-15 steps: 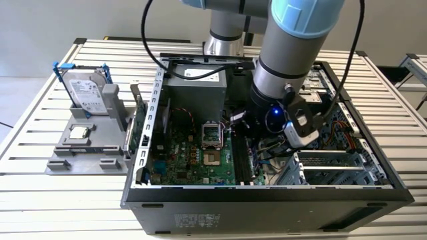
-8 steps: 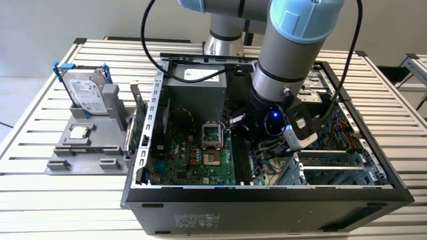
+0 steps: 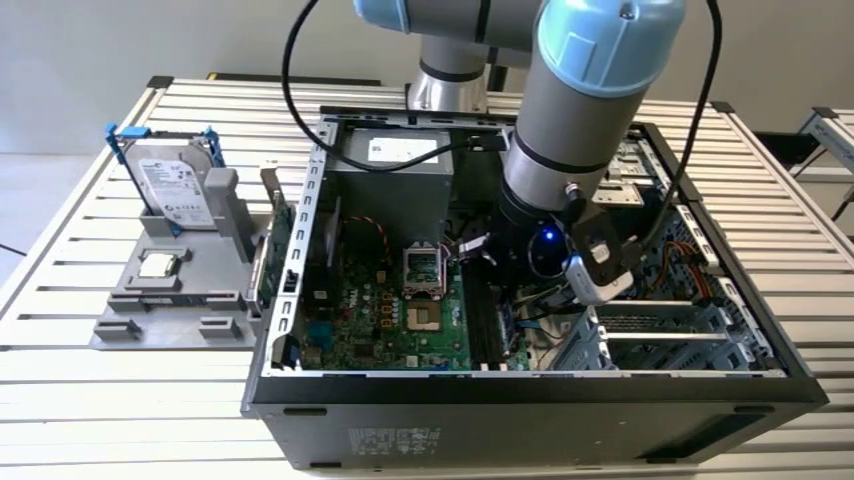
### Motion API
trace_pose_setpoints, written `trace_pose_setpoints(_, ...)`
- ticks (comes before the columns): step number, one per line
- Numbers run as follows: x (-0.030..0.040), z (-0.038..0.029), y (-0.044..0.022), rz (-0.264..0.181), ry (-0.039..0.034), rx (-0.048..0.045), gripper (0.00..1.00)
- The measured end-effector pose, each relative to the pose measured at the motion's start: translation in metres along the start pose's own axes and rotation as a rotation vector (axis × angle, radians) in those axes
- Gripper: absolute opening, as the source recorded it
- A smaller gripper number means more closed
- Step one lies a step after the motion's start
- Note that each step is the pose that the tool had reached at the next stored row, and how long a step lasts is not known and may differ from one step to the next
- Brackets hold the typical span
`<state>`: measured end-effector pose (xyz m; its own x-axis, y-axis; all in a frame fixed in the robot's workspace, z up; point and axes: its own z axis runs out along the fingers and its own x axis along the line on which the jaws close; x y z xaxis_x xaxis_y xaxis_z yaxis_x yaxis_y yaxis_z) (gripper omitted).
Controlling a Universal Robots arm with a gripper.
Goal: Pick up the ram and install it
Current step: 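Insert the ram into the slot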
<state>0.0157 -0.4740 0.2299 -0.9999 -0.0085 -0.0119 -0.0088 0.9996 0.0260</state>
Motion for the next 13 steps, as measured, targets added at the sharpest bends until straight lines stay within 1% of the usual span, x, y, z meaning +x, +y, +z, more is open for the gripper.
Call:
trace_pose_setpoints(6,0.0003,0.0023,-0.0025,-0.005,0.0001,-0.0002,0.00)
trace_pose_setpoints(13,0.0010,0.0067,-0.0027,-0.006,0.0002,0.0000,0.00)
